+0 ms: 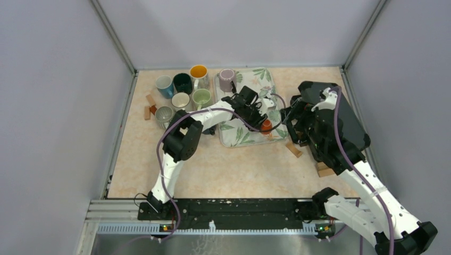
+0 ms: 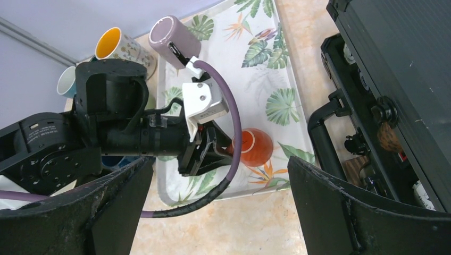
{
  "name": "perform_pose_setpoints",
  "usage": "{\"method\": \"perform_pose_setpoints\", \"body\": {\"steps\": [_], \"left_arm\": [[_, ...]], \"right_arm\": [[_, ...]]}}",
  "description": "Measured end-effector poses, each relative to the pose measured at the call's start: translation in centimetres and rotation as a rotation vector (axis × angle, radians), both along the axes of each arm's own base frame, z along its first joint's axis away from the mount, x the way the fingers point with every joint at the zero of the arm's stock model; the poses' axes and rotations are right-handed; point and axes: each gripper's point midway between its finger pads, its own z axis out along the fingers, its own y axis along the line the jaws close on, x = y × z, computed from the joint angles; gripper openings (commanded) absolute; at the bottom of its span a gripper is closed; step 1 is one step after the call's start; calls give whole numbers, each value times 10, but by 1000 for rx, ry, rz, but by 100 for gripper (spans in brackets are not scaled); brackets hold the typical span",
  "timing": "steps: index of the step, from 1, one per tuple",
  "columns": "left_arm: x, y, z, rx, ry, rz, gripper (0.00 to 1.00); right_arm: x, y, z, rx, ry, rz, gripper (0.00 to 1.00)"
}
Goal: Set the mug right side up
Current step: Turn over the cup on the tray.
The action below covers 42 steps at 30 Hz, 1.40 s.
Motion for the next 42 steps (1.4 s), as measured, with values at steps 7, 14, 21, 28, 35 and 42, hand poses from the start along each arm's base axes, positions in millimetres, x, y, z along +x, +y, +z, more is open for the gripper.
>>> {"method": "perform_pose_setpoints", "body": {"steps": [7,14,21,28,35,42], "left_arm": [[0,-2,-8,8,10,-2,37],[2,-5,-3,-3,2,-5,44],[8,-10,6,-18,-17,-5,34],[10,-12,0,-13,-10,-5,34],[9,-11,-9,-2,3,-5,33],[11,-14,-6,-11,0,-9,41]], "right_arm": [[0,0,0,0,0,0,99],[-1,0,-7,-6,14,3,99],[-1,0,-7,-6,14,4,99],[-1,1,-7,-6,15,5,99],[-1,1,-8,-6,17,8,99],[-1,1,-14,-12,28,8,99]]}}
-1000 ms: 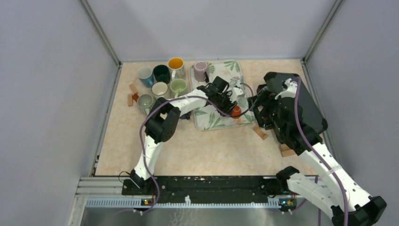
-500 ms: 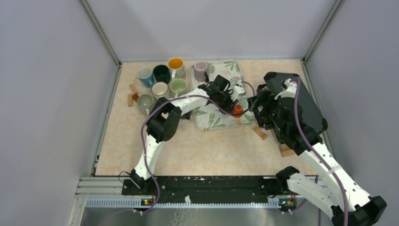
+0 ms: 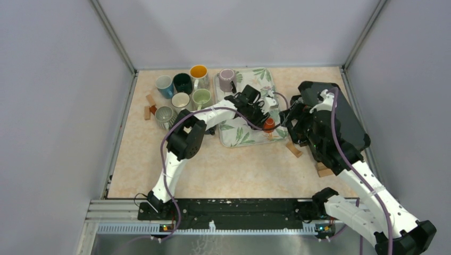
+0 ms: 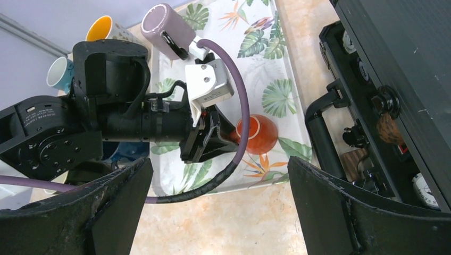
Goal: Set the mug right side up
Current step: Turn over the cup on the tray.
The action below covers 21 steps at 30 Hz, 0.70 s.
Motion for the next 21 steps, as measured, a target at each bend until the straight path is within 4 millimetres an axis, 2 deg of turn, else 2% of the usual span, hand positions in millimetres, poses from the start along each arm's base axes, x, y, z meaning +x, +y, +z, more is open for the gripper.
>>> {"method": "perform_pose_setpoints", "body": {"steps": [10,21], "left_arm": [[6,-5,11,-19,-22,-1,35],[5,-7,4,-17,-10,-6,24]], "right_arm": [[0,0,-2,-2,4,0,99],[0,1,-3,-2,6,4,99]]}}
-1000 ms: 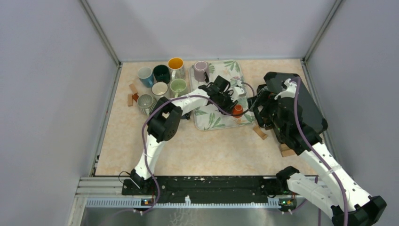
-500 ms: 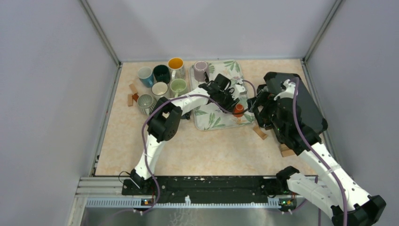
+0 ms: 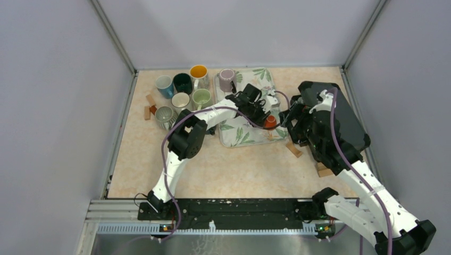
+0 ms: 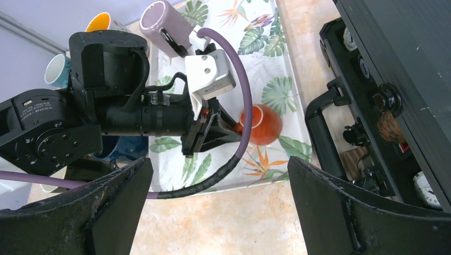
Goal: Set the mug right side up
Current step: Turn over the cup on the tray.
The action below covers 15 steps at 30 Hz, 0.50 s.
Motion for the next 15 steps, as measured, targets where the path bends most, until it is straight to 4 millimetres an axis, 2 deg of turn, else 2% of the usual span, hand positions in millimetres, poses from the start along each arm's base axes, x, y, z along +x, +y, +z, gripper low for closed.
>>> {"method": "perform_pose_setpoints", "body": {"steps": [7,15], "left_arm": [[1,-1,1,-4,-1,2,1],[4,-2,2,-68,70,74,0]], "right_arm": [[0,0,0,0,0,0,99],[0,1,0,2,1,6,99]]}}
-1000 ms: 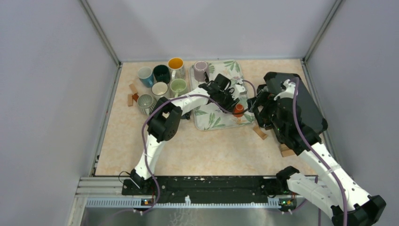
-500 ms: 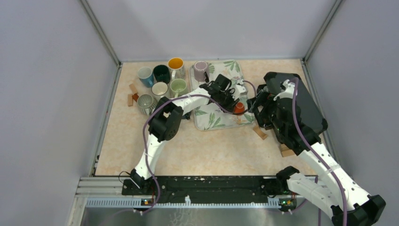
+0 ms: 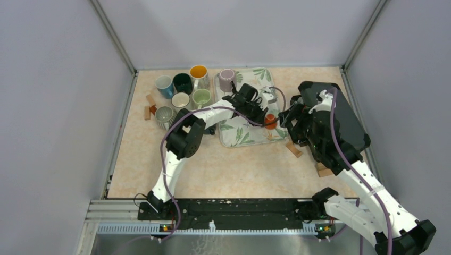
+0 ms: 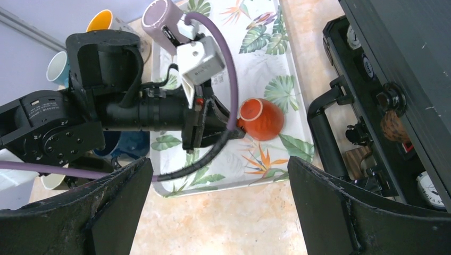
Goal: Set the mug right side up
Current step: Turn over the cup on the tray.
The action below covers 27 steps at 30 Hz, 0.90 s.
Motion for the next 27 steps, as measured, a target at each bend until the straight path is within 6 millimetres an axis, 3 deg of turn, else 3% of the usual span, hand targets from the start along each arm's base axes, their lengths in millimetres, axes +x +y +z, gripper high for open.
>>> {"method": "perform_pose_setpoints", "body": {"steps": [8,13,16,21,27], "left_arm": [[15,38,21,-209,199,192,0],[38,61,60,-376,276,293,0],[44,65,90,-474,313,313,0],[34,66,146,-646,392,280,0],[13,68,189,-808,520,236,0]], "right_arm": [[0,13,-4,22,8,61,99],[3,25,-5,84,9,124,98],[9,32,-6,138,20,165,96],[18,48,-4,245,26,249,93],[21,74,4,405,22,359,82]]}}
